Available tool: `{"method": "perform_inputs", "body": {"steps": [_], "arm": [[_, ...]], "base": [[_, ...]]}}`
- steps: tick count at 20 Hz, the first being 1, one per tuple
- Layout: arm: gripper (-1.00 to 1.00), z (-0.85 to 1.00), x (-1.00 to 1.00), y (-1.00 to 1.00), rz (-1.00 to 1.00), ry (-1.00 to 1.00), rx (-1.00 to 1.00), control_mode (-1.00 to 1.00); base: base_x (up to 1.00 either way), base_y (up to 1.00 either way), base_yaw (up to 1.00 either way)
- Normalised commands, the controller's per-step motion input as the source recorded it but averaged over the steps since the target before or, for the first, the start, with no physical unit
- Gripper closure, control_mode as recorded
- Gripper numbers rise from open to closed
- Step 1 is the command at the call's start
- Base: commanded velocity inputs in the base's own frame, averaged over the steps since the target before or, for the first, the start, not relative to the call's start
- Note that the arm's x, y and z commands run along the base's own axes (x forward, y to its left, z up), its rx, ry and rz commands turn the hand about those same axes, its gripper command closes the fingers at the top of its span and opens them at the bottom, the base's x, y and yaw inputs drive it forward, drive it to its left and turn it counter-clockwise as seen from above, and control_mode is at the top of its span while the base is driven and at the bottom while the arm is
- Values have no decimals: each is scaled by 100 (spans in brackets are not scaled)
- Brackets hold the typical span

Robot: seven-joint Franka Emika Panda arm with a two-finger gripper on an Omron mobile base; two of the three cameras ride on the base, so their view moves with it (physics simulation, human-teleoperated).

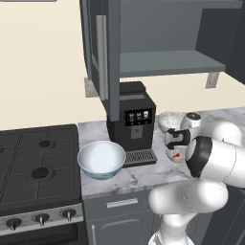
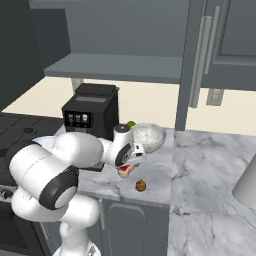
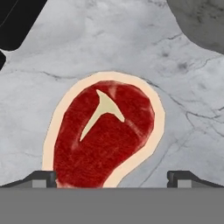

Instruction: Pick both bowls and place them on the counter. Then place the steak in one bowl and place the cookie dough ball in the other bowl.

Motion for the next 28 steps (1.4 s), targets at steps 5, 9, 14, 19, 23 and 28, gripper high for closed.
{"method": "perform_inputs", "body": {"steps": [5,9,14,19,23,28], "arm": [[-100,4,0,5,0,2,9,-100],[-100,9,0,11,0,1,1,-100],[-100,-2,3,14,-2,6,1,-100],[-100,-15,5,6,-5,11,2,-100],[-100,-14,10,-3,-1,1,0,-100],[-100,-7,2,-4,-1,0,0,-100]], "base": [[0,0,0],[0,0,0],[0,0,0],[0,0,0],[0,0,0],[0,0,0]]}}
